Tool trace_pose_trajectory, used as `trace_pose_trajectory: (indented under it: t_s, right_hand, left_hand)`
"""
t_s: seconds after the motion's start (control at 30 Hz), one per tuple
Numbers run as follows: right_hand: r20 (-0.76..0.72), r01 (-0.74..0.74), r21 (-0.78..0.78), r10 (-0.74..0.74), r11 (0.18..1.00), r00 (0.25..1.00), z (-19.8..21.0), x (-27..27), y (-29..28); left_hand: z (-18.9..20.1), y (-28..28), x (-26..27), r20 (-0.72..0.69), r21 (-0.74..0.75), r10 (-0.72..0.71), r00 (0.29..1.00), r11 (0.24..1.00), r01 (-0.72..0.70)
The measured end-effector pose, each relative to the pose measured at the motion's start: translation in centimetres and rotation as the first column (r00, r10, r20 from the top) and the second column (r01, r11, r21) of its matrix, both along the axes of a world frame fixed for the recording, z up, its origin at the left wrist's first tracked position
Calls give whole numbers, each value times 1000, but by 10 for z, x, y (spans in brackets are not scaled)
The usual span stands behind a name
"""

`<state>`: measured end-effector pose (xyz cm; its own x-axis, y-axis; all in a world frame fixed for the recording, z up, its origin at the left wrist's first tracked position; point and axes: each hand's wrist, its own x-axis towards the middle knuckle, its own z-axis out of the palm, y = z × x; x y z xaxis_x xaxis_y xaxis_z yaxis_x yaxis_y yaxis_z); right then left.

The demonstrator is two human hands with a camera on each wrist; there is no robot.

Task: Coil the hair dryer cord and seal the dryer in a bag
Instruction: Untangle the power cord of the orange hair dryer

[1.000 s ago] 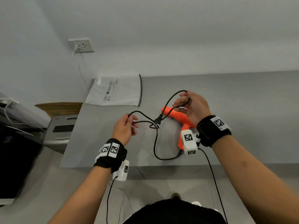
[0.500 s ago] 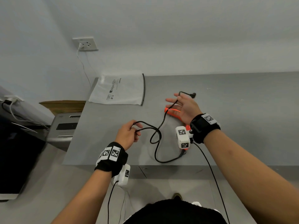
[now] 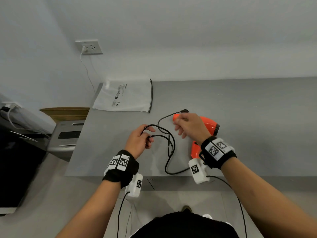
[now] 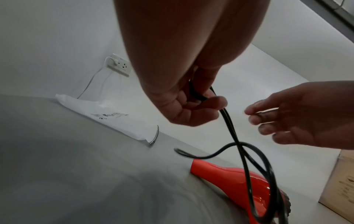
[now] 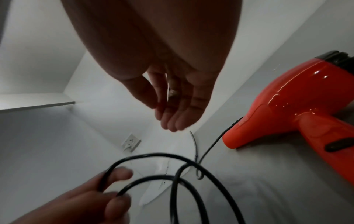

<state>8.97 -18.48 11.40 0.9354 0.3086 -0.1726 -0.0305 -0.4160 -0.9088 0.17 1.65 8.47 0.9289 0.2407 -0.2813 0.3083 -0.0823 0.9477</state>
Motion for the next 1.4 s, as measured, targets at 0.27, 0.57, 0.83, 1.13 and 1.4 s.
trace_pose_trajectory:
  t_s: [0.27, 0.57, 0.83, 1.13, 1.4]
  right_hand:
    - [122, -161, -544, 268, 823, 956, -26, -44, 7]
    - [228, -257, 43, 241, 965, 943, 9, -70, -10]
    - [226, -336, 553, 251, 763, 941, 49, -76, -14]
    - [-26, -486, -425, 526, 764, 850, 12, -53, -74]
    - [-107, -598, -369, 607, 711, 788, 62, -59, -52]
  left_hand:
    - [4, -11, 3, 53, -67, -15, 998, 998, 19]
    - [-14, -6, 10, 2, 46, 21, 1000, 999, -21]
    - [-48, -32, 3, -179, -21, -111, 978, 994, 109]
    - [-29, -18, 9, 4, 28, 111, 994, 993, -111]
    - [-23, -9, 6, 14, 203, 127, 992, 971, -127]
